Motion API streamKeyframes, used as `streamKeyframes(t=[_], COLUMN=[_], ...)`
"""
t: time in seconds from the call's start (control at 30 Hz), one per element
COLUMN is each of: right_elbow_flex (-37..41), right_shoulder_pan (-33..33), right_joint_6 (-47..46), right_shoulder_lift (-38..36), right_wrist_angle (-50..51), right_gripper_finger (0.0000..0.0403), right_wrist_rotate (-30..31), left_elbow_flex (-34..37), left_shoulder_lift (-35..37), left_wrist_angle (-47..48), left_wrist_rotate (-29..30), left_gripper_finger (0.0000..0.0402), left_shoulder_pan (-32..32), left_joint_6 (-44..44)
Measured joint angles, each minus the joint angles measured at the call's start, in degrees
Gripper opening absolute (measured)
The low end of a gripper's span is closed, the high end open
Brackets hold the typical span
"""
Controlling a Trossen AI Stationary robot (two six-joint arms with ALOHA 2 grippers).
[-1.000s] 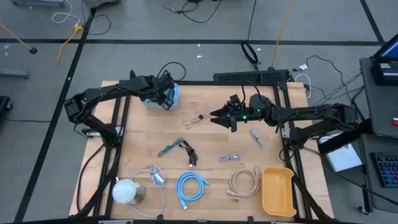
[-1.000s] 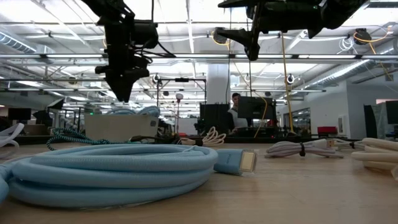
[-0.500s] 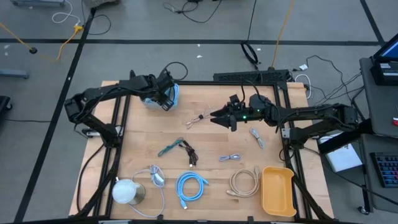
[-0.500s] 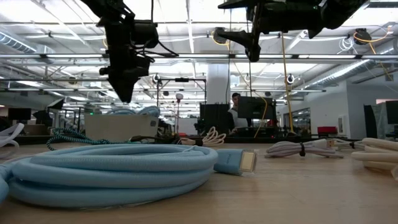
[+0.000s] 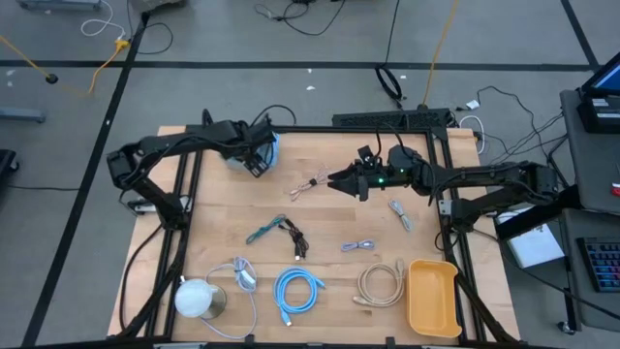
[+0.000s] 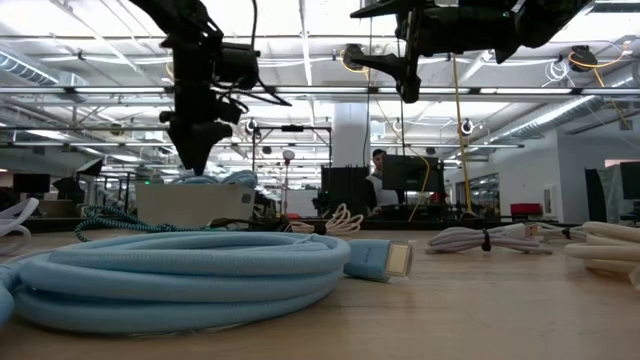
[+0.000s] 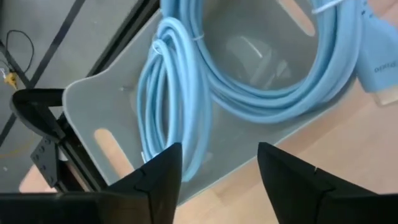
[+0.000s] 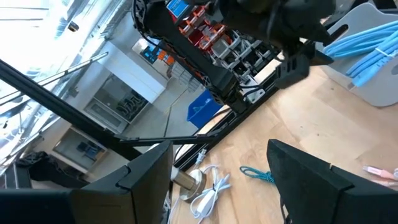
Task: Pick & Place USB Port
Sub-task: Put the top blue HDMI cable into the gray bin
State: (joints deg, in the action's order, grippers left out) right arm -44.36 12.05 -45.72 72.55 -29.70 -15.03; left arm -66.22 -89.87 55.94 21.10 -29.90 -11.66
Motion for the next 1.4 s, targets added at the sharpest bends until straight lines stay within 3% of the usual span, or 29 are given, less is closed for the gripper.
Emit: streamKeyframes(t=[0.2, 0.7, 0.83, 1.07, 1.3, 1.4], right_elbow_flex=[0.0, 0.0, 0.0, 0.0, 0.0, 0.0], right_shoulder_pan=[0.0, 0.0, 0.0, 0.0, 0.0, 0.0], right_joint_6=[-0.1, -0.5, -0.5, -0.4, -0.1, -0.1], right_shoulder_lift=[0.0, 0.0, 0.0, 0.0, 0.0, 0.0], right_wrist_angle=[0.0, -2.5, -2.4, -2.4, -2.6, -2.6], right_gripper_finger=[0.0254, 0.0254, 0.0254, 0.0254, 0.0254, 0.0254], right_wrist_rotate=[0.0, 0.2, 0.1, 0.0, 0.0, 0.0], left_elbow_flex=[0.0, -0.1, 0.0, 0.0, 0.0, 0.0], left_shoulder_lift=[-2.1, -8.6, -8.7, -8.0, -7.2, -5.5], left_wrist_angle=[-0.5, -2.8, -3.3, -3.2, -5.2, -7.8], left_wrist_rotate=[5.9, 7.5, 7.8, 6.7, 4.1, 2.2], left_gripper_finger=[0.0227, 0.0222, 0.0168, 0.0020, 0.0050, 0.0042], left_shoulder_pan=[1.9, -1.6, -2.0, -2.4, -3.3, -3.5], left_joint_6=[0.0, 2.4, 1.9, -0.2, -8.4, -10.5])
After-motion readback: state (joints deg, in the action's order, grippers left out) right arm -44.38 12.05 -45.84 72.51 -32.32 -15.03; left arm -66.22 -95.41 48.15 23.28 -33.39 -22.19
